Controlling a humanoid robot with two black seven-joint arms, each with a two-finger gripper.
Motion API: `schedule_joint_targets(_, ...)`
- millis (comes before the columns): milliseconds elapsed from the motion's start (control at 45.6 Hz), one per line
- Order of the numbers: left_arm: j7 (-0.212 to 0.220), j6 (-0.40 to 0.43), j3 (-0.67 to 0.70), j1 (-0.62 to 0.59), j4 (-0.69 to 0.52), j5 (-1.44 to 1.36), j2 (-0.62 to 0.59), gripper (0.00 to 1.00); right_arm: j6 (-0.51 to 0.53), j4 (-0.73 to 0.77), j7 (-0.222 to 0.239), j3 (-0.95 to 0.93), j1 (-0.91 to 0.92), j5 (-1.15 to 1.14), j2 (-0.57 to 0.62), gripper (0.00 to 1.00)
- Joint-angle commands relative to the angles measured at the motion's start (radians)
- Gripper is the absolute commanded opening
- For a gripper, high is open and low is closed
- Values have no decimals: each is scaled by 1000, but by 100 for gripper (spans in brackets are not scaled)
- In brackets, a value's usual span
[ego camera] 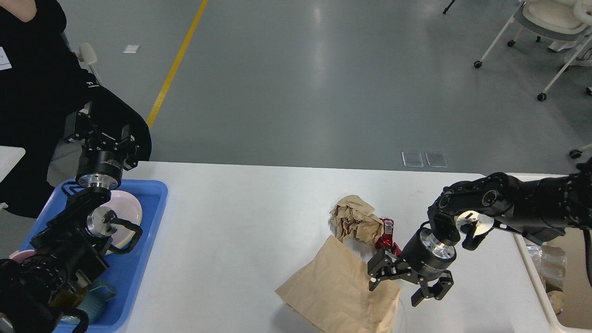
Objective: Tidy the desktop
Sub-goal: 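Reach the right gripper to the flat brown paper bag and grasp it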
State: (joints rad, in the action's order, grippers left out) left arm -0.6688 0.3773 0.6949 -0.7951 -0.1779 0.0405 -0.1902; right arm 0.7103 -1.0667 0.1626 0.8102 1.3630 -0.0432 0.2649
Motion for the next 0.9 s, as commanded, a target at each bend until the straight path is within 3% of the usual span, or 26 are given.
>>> schedule_joint_targets(0, 0, 0, 0, 1, 0, -1, 0, 96, -41, 1, 0, -2, -22, 0, 0, 100)
schedule_joint_targets(88, 0, 0, 0, -1, 0, 1, 0, 96, -64, 1, 0, -5, -33, 8, -1, 98)
schedule_joint_targets(241, 0, 0, 0, 1, 0, 1, 0, 96, -118, 1, 0, -6, -42, 36, 0, 82)
schedule_joint_targets(417, 0, 0, 0, -1, 0, -1, 0, 96, -115, -1, 0, -6, -42, 36, 0, 26)
schedule_joint_targets(526, 0, 0, 0, 1, 0, 1, 0, 96, -112, -2, 0, -6, -51, 36, -3, 0)
schedule_joint_targets(877, 0, 0, 0, -1, 0, -1, 0, 96, -117, -1, 0, -8, -51, 34, -1, 0)
